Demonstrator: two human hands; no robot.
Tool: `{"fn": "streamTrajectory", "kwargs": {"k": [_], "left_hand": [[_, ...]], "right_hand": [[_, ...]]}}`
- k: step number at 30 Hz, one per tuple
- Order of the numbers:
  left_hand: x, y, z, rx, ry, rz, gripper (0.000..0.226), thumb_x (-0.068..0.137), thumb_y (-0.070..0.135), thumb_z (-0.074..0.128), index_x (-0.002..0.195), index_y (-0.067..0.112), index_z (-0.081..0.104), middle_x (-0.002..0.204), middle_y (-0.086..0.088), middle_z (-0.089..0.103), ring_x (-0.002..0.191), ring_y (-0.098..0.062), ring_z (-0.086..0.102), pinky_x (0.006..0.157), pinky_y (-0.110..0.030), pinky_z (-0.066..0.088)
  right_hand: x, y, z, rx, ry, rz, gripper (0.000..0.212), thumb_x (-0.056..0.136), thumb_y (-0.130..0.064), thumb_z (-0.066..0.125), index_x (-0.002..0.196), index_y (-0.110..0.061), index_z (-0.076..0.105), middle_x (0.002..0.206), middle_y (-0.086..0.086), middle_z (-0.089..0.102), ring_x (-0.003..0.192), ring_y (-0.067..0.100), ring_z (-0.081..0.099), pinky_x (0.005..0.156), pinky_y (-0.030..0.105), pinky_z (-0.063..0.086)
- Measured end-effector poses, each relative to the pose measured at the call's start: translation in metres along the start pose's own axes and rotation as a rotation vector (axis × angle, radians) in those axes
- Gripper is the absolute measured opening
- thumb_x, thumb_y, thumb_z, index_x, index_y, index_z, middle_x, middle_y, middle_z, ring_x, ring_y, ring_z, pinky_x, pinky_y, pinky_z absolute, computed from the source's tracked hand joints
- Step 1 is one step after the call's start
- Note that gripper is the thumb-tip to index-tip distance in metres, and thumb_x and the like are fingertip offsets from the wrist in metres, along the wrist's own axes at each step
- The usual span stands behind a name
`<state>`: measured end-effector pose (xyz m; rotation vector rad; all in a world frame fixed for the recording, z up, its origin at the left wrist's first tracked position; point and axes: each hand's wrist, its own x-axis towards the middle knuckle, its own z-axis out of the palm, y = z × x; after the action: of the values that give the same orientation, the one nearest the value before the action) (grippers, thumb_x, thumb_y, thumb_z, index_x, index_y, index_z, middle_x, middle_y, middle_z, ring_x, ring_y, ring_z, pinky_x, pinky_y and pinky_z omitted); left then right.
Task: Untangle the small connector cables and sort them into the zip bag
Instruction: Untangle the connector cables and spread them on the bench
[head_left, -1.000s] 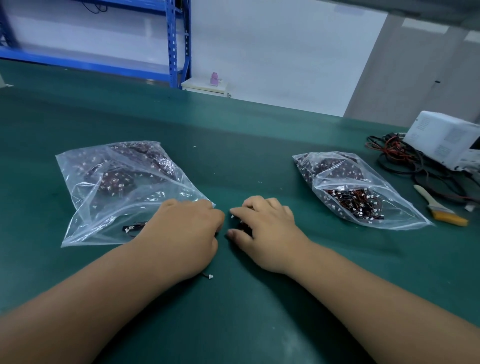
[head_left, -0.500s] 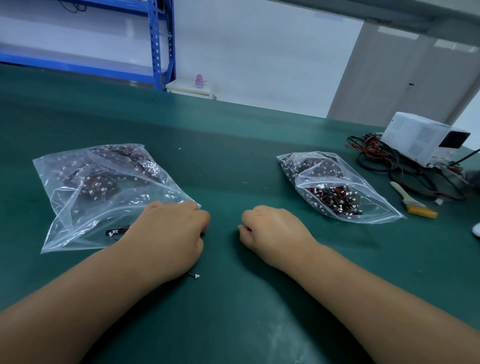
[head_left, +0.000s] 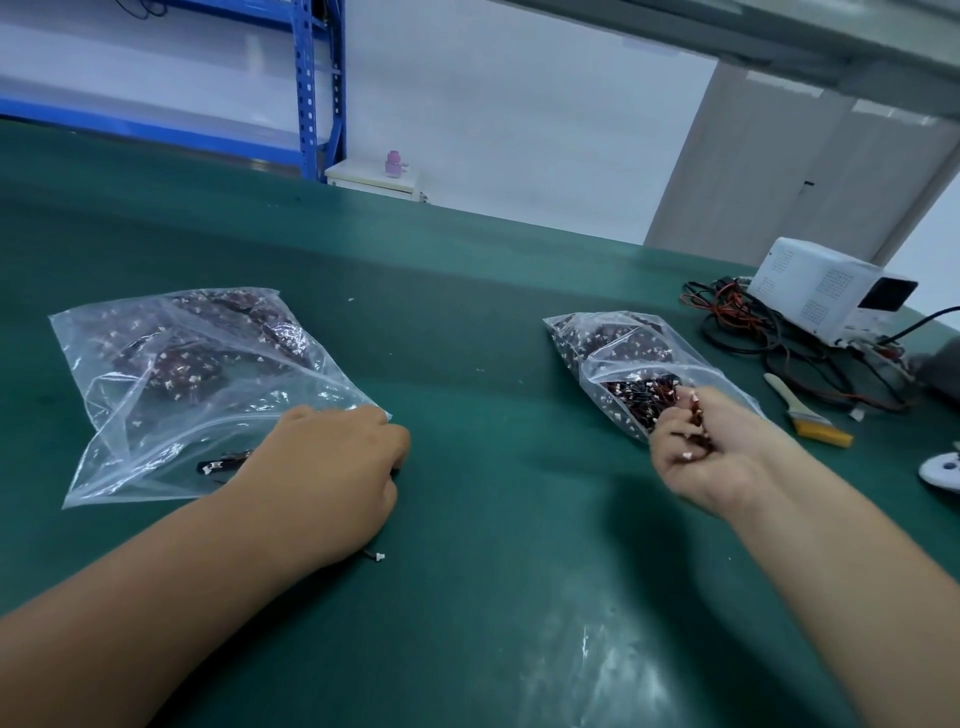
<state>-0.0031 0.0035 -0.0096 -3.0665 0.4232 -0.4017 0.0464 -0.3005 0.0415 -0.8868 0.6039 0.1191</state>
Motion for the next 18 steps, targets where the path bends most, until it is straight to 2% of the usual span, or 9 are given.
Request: {"fn": "streamTrajectory", "kwargs": {"k": [2,5,8,10,12,13,15,16,18], "left_hand": [[0.0,0.003,-0.002,-0.004,-0.009,-0.002,0.017,0.089,0.03,0.037,0.097,0.032,0.051,0.091,0.012,0.046,0.088,-0.011,0.053,0.075,-0.031,0.03],[-0.001,0.005,-0.005,-0.025,-0.028,-0.003,0.017,0.089,0.029,0.037,0.098,0.031,0.051,0.092,0.012,0.047,0.09,-0.012,0.053,0.081,-0.031,0.036],[-0.003,0.004,-0.008,-0.038,-0.034,0.009,0.015,0.09,0.031,0.037,0.096,0.032,0.051,0.092,0.012,0.048,0.091,-0.011,0.053,0.085,-0.032,0.038],[-0.003,0.003,-0.012,-0.032,-0.024,0.035,0.014,0.092,0.04,0.039,0.093,0.031,0.051,0.091,0.013,0.047,0.093,-0.011,0.053,0.082,-0.031,0.037],[-0.006,0.001,-0.017,0.014,-0.044,0.047,0.037,0.09,0.065,0.032,0.091,0.031,0.048,0.091,0.014,0.043,0.098,-0.011,0.051,0.081,-0.031,0.036],[-0.008,0.0,-0.021,0.044,-0.067,0.05,0.054,0.084,0.078,0.021,0.093,0.032,0.047,0.091,0.014,0.039,0.1,-0.012,0.049,0.082,-0.032,0.036],[-0.014,-0.003,-0.029,0.085,-0.141,0.059,0.084,0.063,0.093,-0.001,0.1,0.034,0.046,0.093,0.013,0.035,0.104,-0.013,0.044,0.087,-0.034,0.035],[-0.018,-0.005,-0.032,0.093,-0.195,0.059,0.094,0.052,0.097,-0.002,0.104,0.035,0.045,0.097,0.012,0.036,0.106,-0.013,0.043,0.088,-0.034,0.034],[-0.022,-0.006,-0.036,0.089,-0.31,0.05,0.1,0.042,0.102,0.012,0.111,0.037,0.044,0.108,0.014,0.041,0.111,-0.014,0.041,0.084,-0.034,0.034]], "right_hand": [[0.005,-0.014,0.001,0.031,0.017,0.089,0.035,0.096,-0.011,0.04,0.062,-0.022,0.04,0.047,-0.009,0.031,0.033,0.004,0.027,0.029,0.015,0.014],[0.013,-0.029,0.011,-0.041,0.086,0.084,0.034,0.096,-0.006,0.034,0.064,-0.018,0.042,0.049,-0.006,0.037,0.042,0.006,0.029,0.031,0.016,0.018],[0.022,-0.039,0.024,-0.145,0.169,-0.036,0.033,0.092,-0.006,0.032,0.063,-0.015,0.043,0.055,-0.003,0.041,0.045,0.01,0.033,0.036,0.018,0.021],[0.029,-0.041,0.03,-0.276,0.214,-0.197,0.03,0.095,-0.009,0.034,0.071,-0.013,0.052,0.065,-0.002,0.049,0.051,0.011,0.04,0.04,0.021,0.029],[0.037,-0.039,0.032,-0.529,0.219,-0.376,0.023,0.098,-0.02,0.043,0.09,-0.014,0.064,0.08,0.0,0.06,0.067,0.014,0.055,0.052,0.03,0.048],[0.038,-0.036,0.032,-0.687,0.215,-0.453,0.022,0.097,-0.024,0.047,0.095,-0.016,0.067,0.088,0.003,0.065,0.078,0.019,0.061,0.064,0.037,0.056],[0.038,-0.03,0.028,-1.098,0.22,-0.648,0.025,0.091,-0.024,0.047,0.092,-0.016,0.07,0.092,0.006,0.069,0.086,0.027,0.064,0.078,0.042,0.057],[0.036,-0.029,0.027,-1.35,0.209,-0.748,0.027,0.092,-0.021,0.043,0.088,-0.012,0.069,0.085,0.007,0.068,0.082,0.029,0.063,0.074,0.037,0.054],[0.029,-0.022,0.024,-1.741,0.164,-0.86,0.029,0.096,-0.013,0.04,0.074,-0.009,0.059,0.072,0.006,0.06,0.072,0.03,0.056,0.059,0.028,0.041]]}}
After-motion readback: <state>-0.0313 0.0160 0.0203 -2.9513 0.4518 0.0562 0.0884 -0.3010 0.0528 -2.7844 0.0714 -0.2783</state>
